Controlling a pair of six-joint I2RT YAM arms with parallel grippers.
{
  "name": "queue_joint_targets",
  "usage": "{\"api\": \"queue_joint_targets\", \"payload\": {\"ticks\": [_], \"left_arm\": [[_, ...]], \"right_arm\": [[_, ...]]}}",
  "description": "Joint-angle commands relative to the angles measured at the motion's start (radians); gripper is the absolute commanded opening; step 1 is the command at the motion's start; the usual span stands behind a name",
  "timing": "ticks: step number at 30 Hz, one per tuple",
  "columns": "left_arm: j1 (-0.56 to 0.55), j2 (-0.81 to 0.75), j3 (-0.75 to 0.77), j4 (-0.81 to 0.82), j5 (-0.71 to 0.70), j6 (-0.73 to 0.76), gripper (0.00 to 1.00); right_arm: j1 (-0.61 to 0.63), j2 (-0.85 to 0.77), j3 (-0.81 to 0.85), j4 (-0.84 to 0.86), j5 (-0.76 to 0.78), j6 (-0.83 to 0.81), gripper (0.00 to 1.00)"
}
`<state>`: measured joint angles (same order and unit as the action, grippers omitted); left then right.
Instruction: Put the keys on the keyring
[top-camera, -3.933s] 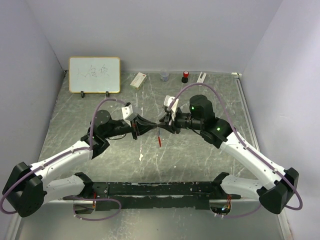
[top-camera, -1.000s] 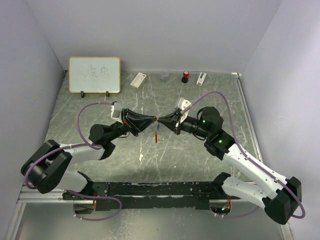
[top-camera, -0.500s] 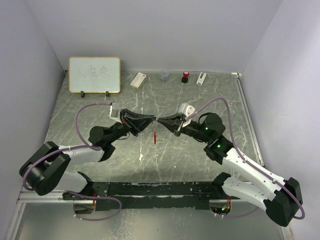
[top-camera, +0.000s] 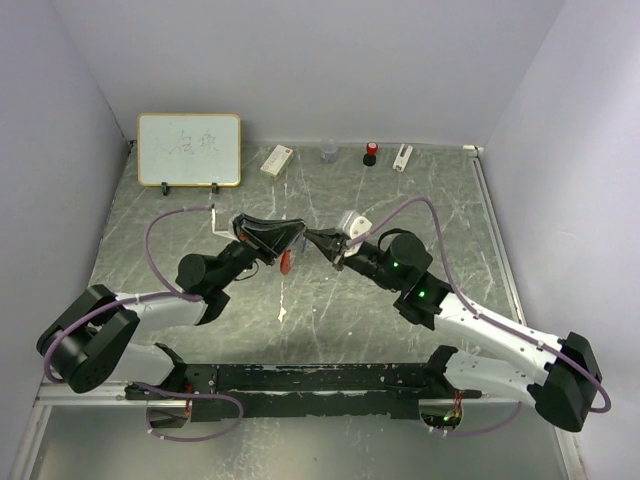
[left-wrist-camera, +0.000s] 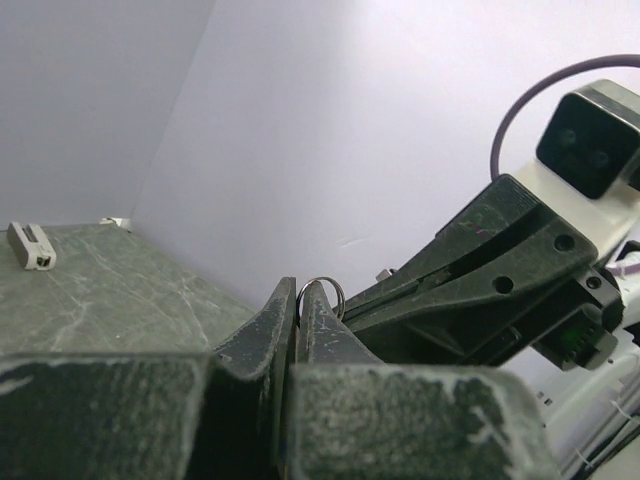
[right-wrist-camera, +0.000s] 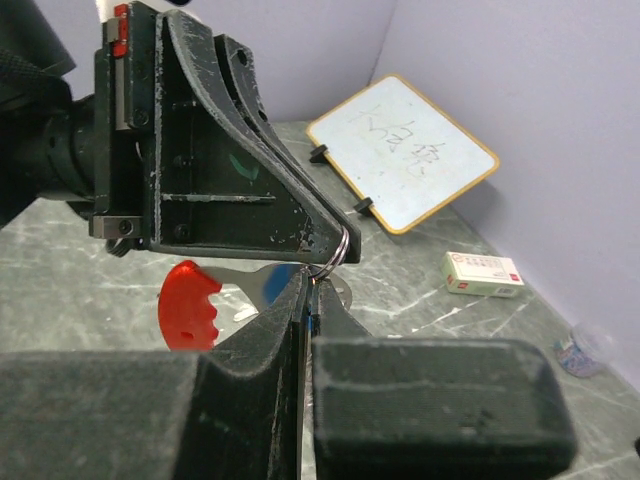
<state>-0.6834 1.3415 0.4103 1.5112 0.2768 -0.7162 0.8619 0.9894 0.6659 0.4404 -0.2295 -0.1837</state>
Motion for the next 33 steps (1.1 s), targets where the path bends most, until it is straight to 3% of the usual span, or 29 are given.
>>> {"api": "queue_joint_targets", "payload": {"ticks": [1, 15, 26, 28, 33], "left_arm": [[0.029, -0.027, 0.019, 0.295, -0.232, 0.001, 0.07], [0.03, -0.058, -0.029, 0.293, -0.321, -0.039, 0.07], [0.03, -0.11, -0.043, 0.239, -0.375, -0.027, 0.07], [0.029, -0.113, -0.043, 0.233, -0.386, -0.031, 0.07], [0.028, -0.101, -0.044, 0.259, -0.41, -0.055, 0.06]], "right_arm": [[0.088, 0.027, 0.004, -0.075, 0.033, -0.041, 0.0], [0.188, 0.13, 0.049, -0.099, 0.169, -0.106, 0.0], [0.195, 0.261, 0.1, -0.203, 0.205, -0.069, 0.0], [0.195, 0.279, 0.102, -0.214, 0.203, -0.062, 0.03], [0.195, 0.339, 0.12, -0.241, 0.202, -0.043, 0.25]]}}
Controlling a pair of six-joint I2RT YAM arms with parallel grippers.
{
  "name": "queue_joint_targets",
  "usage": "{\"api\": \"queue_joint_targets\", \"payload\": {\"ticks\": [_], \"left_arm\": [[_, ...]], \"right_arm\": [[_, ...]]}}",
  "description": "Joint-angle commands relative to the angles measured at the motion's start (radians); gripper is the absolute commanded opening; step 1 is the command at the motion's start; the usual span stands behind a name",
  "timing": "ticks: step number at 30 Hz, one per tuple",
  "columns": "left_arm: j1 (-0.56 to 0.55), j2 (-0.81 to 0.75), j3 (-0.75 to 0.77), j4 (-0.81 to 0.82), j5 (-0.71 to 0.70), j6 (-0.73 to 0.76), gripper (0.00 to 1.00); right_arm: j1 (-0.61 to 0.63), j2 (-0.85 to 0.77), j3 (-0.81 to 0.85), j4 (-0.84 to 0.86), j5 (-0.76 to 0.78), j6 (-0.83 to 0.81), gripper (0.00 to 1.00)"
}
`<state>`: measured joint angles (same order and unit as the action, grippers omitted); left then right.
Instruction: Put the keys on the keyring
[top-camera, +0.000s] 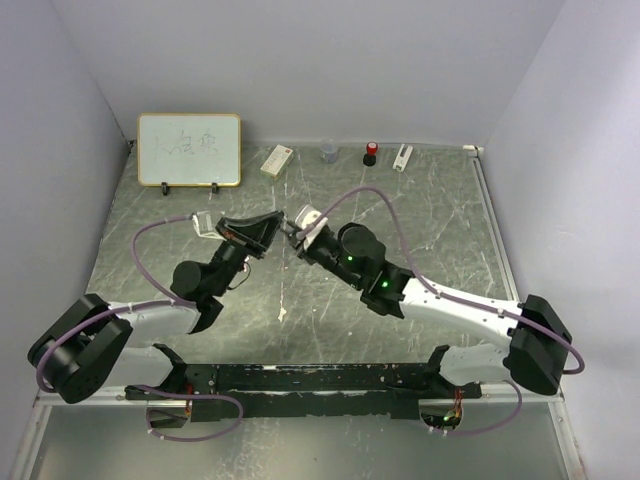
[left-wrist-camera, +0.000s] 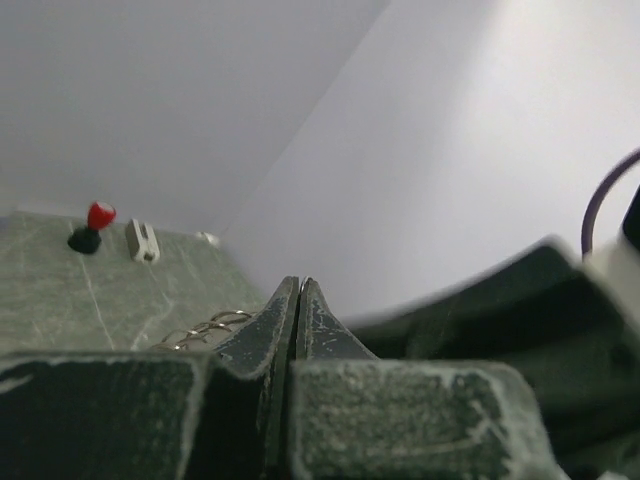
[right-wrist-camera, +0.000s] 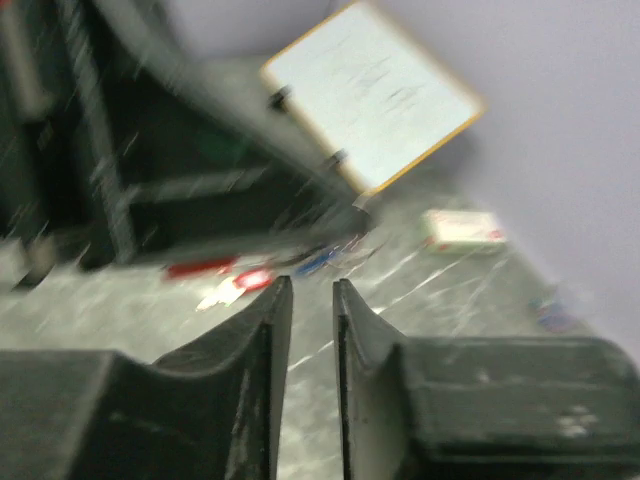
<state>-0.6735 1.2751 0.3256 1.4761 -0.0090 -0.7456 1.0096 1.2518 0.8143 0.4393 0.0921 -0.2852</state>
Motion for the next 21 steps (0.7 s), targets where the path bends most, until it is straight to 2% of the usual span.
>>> {"api": "queue_joint_targets", "payload": {"ticks": [1, 5, 13, 21], "left_arm": [[0.019, -0.032, 0.039, 0.301, -0.127, -0.033, 0.07], [0.019, -0.043, 0.041, 0.301, -0.131, -0.032, 0.07], [0.02, -0.093, 0.035, 0.256, -0.117, -0.005, 0.07], [0.025, -0.096, 0.036, 0.252, -0.041, -0.021, 0.07]], "right_arm": [[0.047, 0.085, -0.03, -0.235, -0.116, 0.073, 0.29], [0.04, 0.055, -0.084, -0.178, -0.074, 0.109, 0.35], [-0.034, -0.18, -0.209, -0.116, -0.071, 0.178, 0.39], [-0.094, -0.343, -0.207, -0.141, -0.086, 0.21, 0.46]]}}
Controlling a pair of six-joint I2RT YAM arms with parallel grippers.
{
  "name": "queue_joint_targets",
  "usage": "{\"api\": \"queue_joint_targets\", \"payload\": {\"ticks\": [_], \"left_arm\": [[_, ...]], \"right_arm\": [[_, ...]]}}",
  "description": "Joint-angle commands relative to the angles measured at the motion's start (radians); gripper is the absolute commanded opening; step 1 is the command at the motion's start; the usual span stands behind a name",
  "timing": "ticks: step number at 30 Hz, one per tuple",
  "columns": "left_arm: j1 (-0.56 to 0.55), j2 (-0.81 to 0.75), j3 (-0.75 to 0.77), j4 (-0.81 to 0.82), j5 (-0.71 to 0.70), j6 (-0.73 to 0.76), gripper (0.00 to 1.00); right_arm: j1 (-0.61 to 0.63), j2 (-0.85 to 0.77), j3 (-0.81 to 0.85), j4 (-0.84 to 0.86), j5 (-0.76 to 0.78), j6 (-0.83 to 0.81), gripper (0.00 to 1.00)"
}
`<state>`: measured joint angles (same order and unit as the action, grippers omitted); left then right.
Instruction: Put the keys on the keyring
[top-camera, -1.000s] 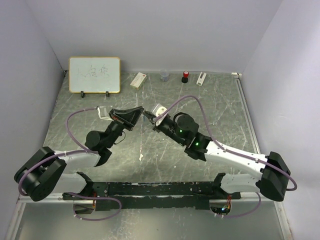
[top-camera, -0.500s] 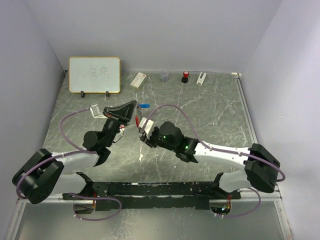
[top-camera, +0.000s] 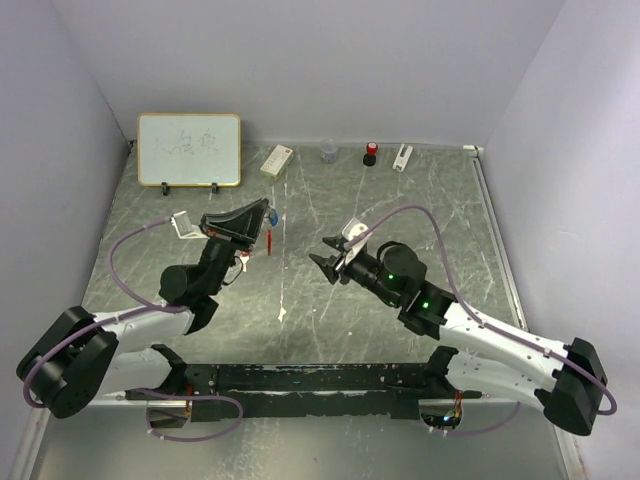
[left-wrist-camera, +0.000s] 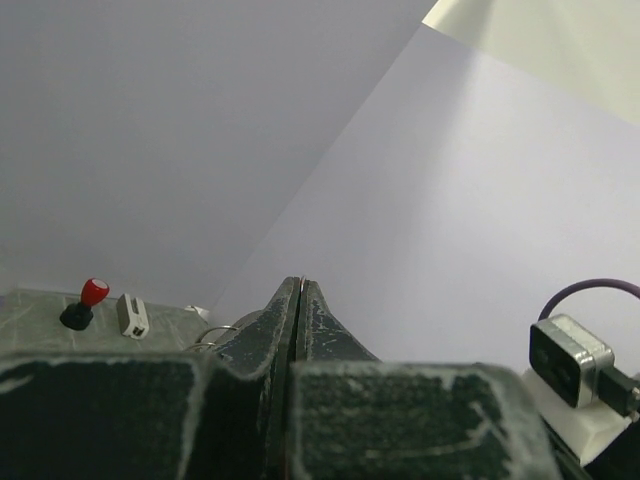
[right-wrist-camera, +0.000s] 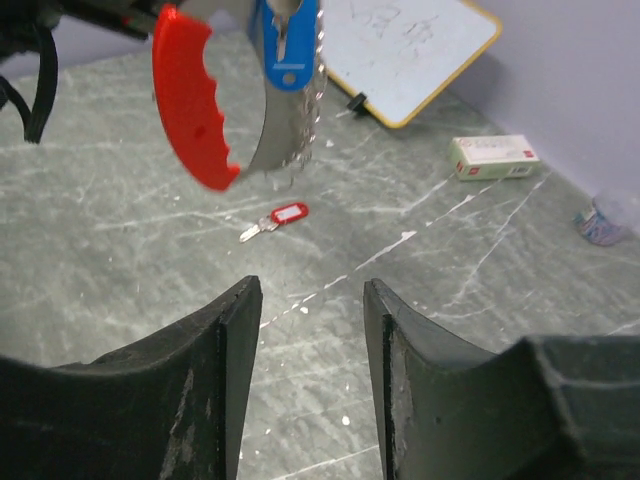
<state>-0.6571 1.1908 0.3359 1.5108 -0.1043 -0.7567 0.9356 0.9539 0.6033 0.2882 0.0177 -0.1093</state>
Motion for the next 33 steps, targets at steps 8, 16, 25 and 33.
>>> {"api": "queue_joint_targets", "payload": {"ticks": [8, 16, 25, 33], "left_arm": [[0.017, 0.035, 0.018, 0.298, 0.131, -0.082, 0.07], [0.017, 0.035, 0.045, 0.298, 0.226, -0.07, 0.07], [0.034, 0.08, 0.059, 0.298, 0.316, -0.108, 0.07], [0.049, 0.13, 0.111, 0.298, 0.458, -0.128, 0.07]], "right_arm": [[-0.066, -0.097, 0.026, 0.08, -0.099, 0.113, 0.51], [-0.08, -0.065, 0.061, 0.105, -0.117, 0.112, 0.52], [-0.083, -0.095, 0.049, 0.088, -0.115, 0.109, 0.55], [-0.082, -0.152, -0.003, 0.07, -0.084, 0.103, 0.56]]}}
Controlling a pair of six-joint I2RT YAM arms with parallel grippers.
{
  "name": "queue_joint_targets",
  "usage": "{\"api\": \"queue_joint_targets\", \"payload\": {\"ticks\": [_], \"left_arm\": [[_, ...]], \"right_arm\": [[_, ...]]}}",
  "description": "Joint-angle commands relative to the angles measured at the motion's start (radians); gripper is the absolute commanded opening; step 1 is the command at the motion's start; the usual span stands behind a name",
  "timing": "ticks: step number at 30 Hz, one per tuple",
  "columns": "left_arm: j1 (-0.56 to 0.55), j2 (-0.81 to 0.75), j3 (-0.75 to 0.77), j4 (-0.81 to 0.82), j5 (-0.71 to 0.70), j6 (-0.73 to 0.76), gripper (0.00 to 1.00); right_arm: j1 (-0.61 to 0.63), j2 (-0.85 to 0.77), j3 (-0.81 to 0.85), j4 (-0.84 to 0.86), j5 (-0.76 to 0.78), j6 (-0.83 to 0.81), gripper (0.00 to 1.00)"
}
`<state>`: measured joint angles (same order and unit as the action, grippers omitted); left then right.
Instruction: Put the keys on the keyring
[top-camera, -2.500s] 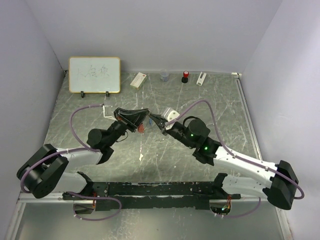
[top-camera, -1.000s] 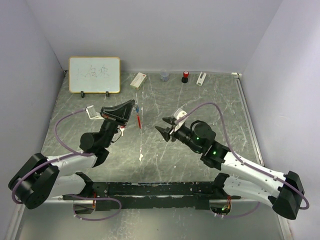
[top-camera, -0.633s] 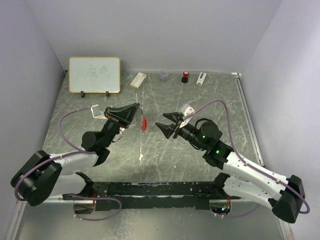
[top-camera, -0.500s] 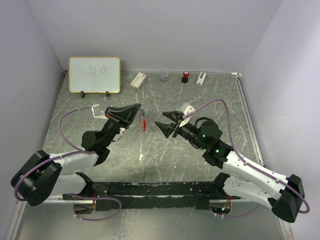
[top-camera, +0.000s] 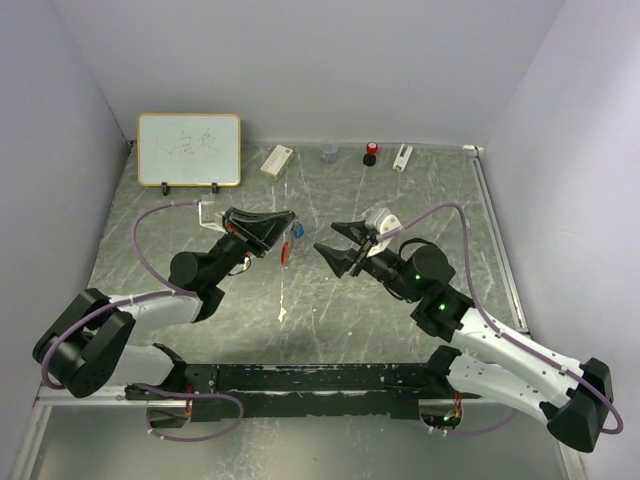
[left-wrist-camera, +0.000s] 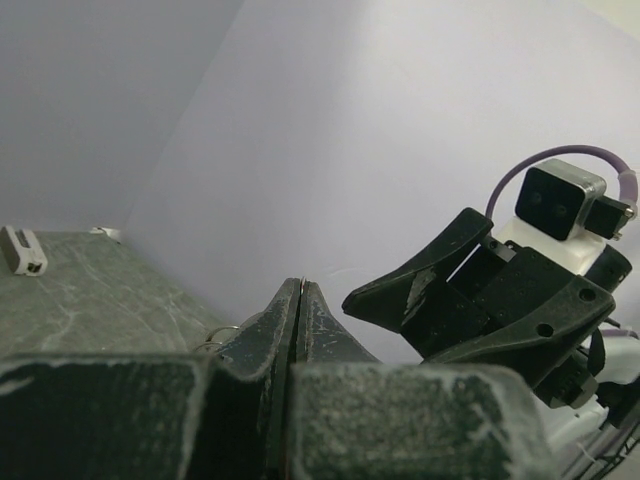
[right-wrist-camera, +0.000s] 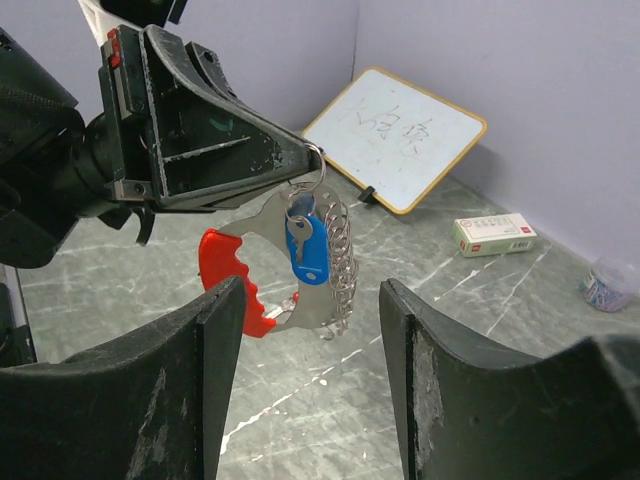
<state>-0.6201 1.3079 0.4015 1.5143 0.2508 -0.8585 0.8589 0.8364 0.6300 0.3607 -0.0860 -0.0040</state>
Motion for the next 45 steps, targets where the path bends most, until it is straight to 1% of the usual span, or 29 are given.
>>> {"api": "queue_joint_targets", "payload": {"ticks": [1, 12, 19, 22, 28, 38, 45], "left_arm": [[0.013, 0.016, 0.051, 0.294, 0.119, -0.025, 0.07], [0.018, 0.063, 0.121, 0.295, 0.28, -0.023, 0.07], [0.017, 0.094, 0.138, 0.295, 0.283, -0.035, 0.07], [0.017, 0.109, 0.131, 0.294, 0.257, -0.043, 0.07], [0.017, 0.156, 0.102, 0.286, 0.166, -0.061, 0.07], [0.017, 0.209, 0.063, 0.294, 0.11, -0.101, 0.07], [0.017, 0.238, 0.018, 0.261, -0.026, -0.145, 0.07]], "right_arm": [[-0.006, -0.042, -0.037, -0.004, 0.025, -0.001, 0.56], [-0.005, -0.176, -0.119, -0.054, 0.122, 0.018, 0.56], [-0.007, -0.275, -0.158, -0.083, 0.141, 0.03, 0.57], [-0.006, -0.277, -0.157, -0.102, 0.139, 0.026, 0.57], [-0.006, -0.23, -0.148, -0.126, 0.119, 0.028, 0.58], [-0.007, -0.167, -0.158, -0.065, 0.113, 0.045, 0.58], [-0.006, -0.056, -0.127, -0.077, 0.074, 0.068, 0.59]]}}
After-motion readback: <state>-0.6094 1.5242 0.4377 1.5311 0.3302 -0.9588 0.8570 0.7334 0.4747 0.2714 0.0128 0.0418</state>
